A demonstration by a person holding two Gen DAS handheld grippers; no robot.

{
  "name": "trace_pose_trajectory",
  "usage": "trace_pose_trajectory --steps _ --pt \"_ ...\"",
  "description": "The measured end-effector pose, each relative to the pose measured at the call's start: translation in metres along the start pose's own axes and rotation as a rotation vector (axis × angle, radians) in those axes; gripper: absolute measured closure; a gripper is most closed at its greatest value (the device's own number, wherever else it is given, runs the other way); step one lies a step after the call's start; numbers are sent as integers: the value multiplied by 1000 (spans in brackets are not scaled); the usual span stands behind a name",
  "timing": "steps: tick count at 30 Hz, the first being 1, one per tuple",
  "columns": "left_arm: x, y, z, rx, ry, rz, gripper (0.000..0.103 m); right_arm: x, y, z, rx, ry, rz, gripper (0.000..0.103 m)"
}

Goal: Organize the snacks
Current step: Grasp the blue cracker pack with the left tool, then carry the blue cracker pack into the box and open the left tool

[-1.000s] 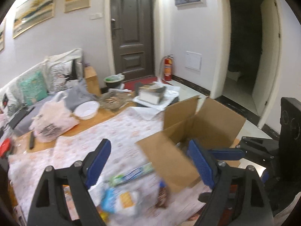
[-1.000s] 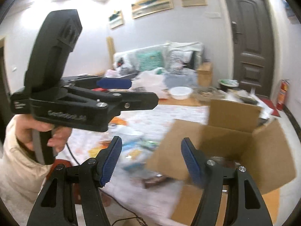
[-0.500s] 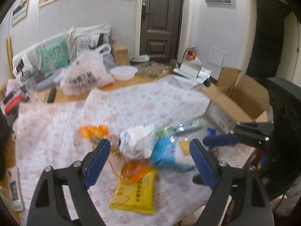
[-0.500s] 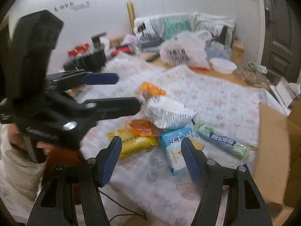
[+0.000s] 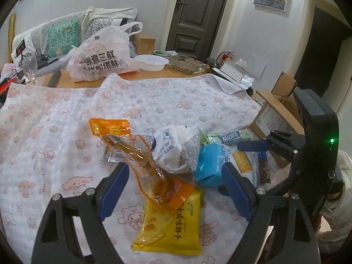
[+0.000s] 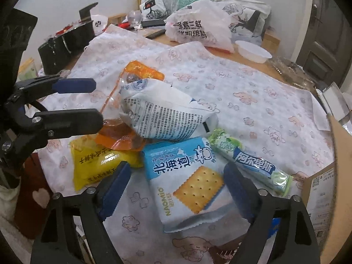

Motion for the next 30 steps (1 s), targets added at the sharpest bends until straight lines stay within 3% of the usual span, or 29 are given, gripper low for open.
trace_pose_trajectory --steps 6,10,11,13,17,22,30 --pt "1 -7 -13 -21 28 -16 19 0 -3 4 65 -2 71 17" --pt "-1 -7 -12 -15 22 -17 19 -5 13 5 -32 -33 110 20" --pt "-2 -7 -12 -14 23 -16 19 -6 16 6 -24 -29 118 22" --pt "-3 -6 -11 -17 18 -11 19 -9 18 7 -9 -21 125 39" --pt "-4 -5 -10 -33 8 -7 19 -10 10 9 -66 -53 82 41" --pt "-3 -10 -14 -52 8 -14 19 -10 -6 8 -75 -31 46 41" --pt "10 -27 -45 -216 -28 -65 19 5 -77 13 1 31 -168 41"
Point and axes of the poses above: each gripper's, at about its wrist camera, not at the fingertips, and y roughly the way its jaws point, z to its left, x to its top, the point moved 3 cm from there along y, roughly the way its jaws point, and after that the axes turned 11 degrees about -x, right-handed, at the moved point
